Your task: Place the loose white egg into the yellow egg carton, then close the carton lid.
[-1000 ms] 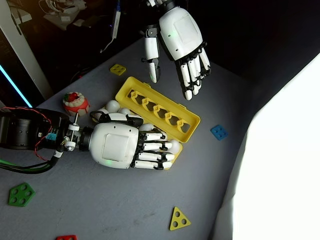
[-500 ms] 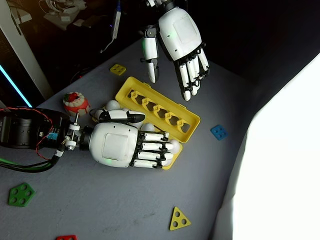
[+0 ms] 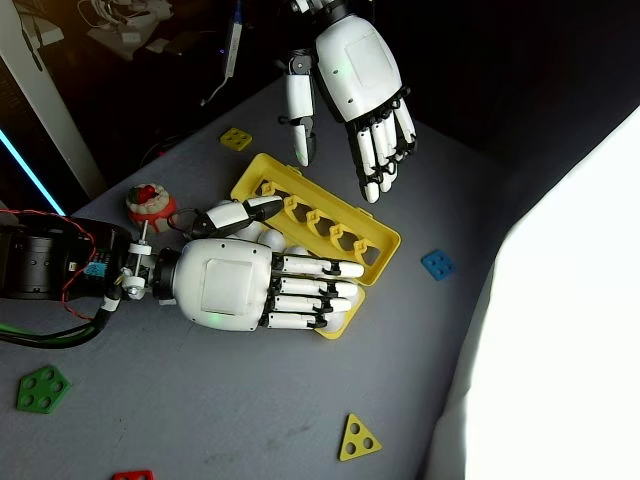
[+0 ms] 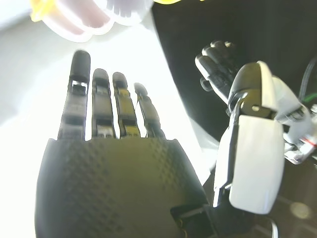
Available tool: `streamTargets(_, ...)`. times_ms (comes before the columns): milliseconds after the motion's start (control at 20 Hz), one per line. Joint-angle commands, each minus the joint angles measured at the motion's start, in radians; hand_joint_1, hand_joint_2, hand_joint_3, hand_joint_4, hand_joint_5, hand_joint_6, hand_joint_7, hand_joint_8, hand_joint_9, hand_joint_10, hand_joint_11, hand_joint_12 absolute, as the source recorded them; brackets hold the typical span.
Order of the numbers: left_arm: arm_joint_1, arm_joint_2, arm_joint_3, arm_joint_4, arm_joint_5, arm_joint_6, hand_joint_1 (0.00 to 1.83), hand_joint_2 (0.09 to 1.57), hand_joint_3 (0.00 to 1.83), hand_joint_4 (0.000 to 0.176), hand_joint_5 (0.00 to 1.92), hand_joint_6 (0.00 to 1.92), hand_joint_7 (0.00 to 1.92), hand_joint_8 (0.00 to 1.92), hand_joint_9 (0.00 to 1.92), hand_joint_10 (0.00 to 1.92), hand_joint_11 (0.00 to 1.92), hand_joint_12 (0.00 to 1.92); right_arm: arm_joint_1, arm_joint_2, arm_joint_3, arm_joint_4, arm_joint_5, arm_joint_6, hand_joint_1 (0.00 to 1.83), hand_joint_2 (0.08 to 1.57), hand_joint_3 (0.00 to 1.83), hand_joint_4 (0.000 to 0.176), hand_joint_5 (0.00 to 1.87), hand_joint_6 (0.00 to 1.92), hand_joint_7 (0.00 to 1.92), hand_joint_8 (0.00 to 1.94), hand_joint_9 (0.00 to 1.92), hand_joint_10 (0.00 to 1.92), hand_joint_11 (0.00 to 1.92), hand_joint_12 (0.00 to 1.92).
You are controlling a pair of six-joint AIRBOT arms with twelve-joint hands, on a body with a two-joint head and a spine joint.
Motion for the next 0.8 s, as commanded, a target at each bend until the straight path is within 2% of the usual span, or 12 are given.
streamTargets(0, -0.005, 0.000, 0.008, 0.040, -0.028, 0.000, 0.38, 1.27, 0.00, 0.039, 0.26, 0.00, 0.29, 0.00, 0.34, 0.00, 0.00, 1.16, 0.018, 0.027, -0.011, -0.047, 0.110, 0.005, 0.53, 0.93, 0.00, 0.019, 0.04, 0.01, 0.11, 0.01, 0.05, 0.11, 0.00, 0.79)
streamTargets(50, -0.006, -0.001, 0.012, 0.032, -0.020, 0.000, 0.37, 1.27, 0.00, 0.041, 0.26, 0.00, 0.29, 0.00, 0.34, 0.00, 0.00, 1.16, 0.024, 0.062, -0.028, -0.070, 0.103, -0.003, 0.49, 0.97, 0.01, 0.015, 0.06, 0.02, 0.13, 0.01, 0.07, 0.12, 0.00, 0.83)
streamTargets(150, -0.006, -0.002, 0.024, -0.002, -0.003, -0.002, 0.39, 1.26, 0.00, 0.039, 0.27, 0.01, 0.31, 0.01, 0.36, 0.01, 0.00, 1.17, 0.044, 0.132, -0.056, -0.073, 0.068, -0.008, 0.44, 1.08, 0.02, 0.000, 0.31, 0.11, 0.34, 0.05, 0.21, 0.19, 0.00, 1.03)
streamTargets(200, -0.001, -0.002, 0.028, -0.009, -0.003, -0.030, 0.38, 1.27, 0.00, 0.036, 0.26, 0.00, 0.30, 0.00, 0.34, 0.00, 0.00, 1.16, 0.057, 0.175, -0.077, -0.071, 0.009, -0.007, 0.40, 1.13, 0.01, 0.000, 0.45, 0.15, 0.49, 0.06, 0.28, 0.35, 0.00, 1.12)
streamTargets(250, 0.001, -0.002, 0.030, -0.009, -0.003, -0.049, 0.38, 1.27, 0.00, 0.036, 0.26, 0.00, 0.30, 0.00, 0.34, 0.00, 0.00, 1.16, 0.058, 0.206, -0.097, -0.070, -0.018, -0.007, 0.40, 1.13, 0.01, 0.000, 0.45, 0.15, 0.49, 0.06, 0.28, 0.35, 0.00, 1.12)
streamTargets(300, 0.003, -0.002, 0.034, -0.009, -0.004, -0.076, 0.40, 1.27, 0.00, 0.032, 0.27, 0.00, 0.28, 0.00, 0.33, 0.00, 0.00, 1.16, 0.052, 0.246, -0.126, -0.085, -0.035, -0.010, 0.41, 1.18, 0.01, 0.000, 0.60, 0.29, 0.68, 0.11, 0.34, 0.76, 0.00, 1.39)
streamTargets(350, 0.010, -0.002, 0.041, -0.009, -0.005, -0.119, 0.41, 1.27, 0.00, 0.036, 0.27, 0.01, 0.29, 0.00, 0.33, 0.00, 0.00, 1.15, 0.045, 0.298, -0.167, -0.126, -0.064, -0.044, 0.41, 1.20, 0.01, 0.000, 0.65, 0.46, 0.75, 0.19, 0.35, 1.02, 0.00, 1.60)
streamTargets(400, 0.013, -0.002, 0.045, -0.009, -0.010, -0.142, 0.41, 1.27, 0.00, 0.037, 0.27, 0.01, 0.29, 0.01, 0.33, 0.00, 0.00, 1.15, 0.039, 0.327, -0.189, -0.144, -0.071, -0.046, 0.40, 1.21, 0.01, 0.000, 0.60, 0.63, 0.69, 0.38, 0.34, 1.11, 0.00, 1.67)
streamTargets(450, 0.156, -0.010, 0.159, -0.105, -0.019, -0.528, 0.44, 1.25, 0.00, 0.020, 0.44, 0.03, 0.51, 0.02, 0.49, 0.05, 0.00, 1.41, 0.079, 0.706, -0.366, -0.044, -0.301, -0.271, 0.42, 1.23, 0.00, 0.000, 0.45, 1.21, 0.47, 1.10, 0.31, 1.52, 0.08, 1.92)
streamTargets(600, 0.172, -0.010, 0.159, -0.133, -0.010, -0.555, 0.44, 1.25, 0.00, 0.018, 0.43, 0.02, 0.50, 0.01, 0.48, 0.05, 0.00, 1.40, 0.111, 0.706, -0.366, -0.045, -0.304, -0.314, 0.42, 1.22, 0.00, 0.000, 0.45, 1.21, 0.48, 1.11, 0.31, 1.52, 0.09, 1.92)
streamTargets(700, 0.187, -0.010, 0.158, -0.162, -0.004, -0.572, 0.41, 1.26, 0.00, 0.023, 0.41, 0.01, 0.49, 0.01, 0.47, 0.04, 0.00, 1.38, 0.133, 0.701, -0.366, -0.045, -0.341, -0.323, 0.42, 1.22, 0.00, 0.000, 0.45, 1.22, 0.47, 1.11, 0.32, 1.53, 0.10, 1.92)
streamTargets(750, 0.192, -0.010, 0.158, -0.170, -0.003, -0.579, 0.42, 1.25, 0.00, 0.019, 0.41, 0.01, 0.50, 0.01, 0.48, 0.05, 0.00, 1.39, 0.142, 0.699, -0.368, -0.044, -0.351, -0.323, 0.41, 1.22, 0.00, 0.000, 0.44, 1.22, 0.46, 1.11, 0.32, 1.53, 0.10, 1.92)
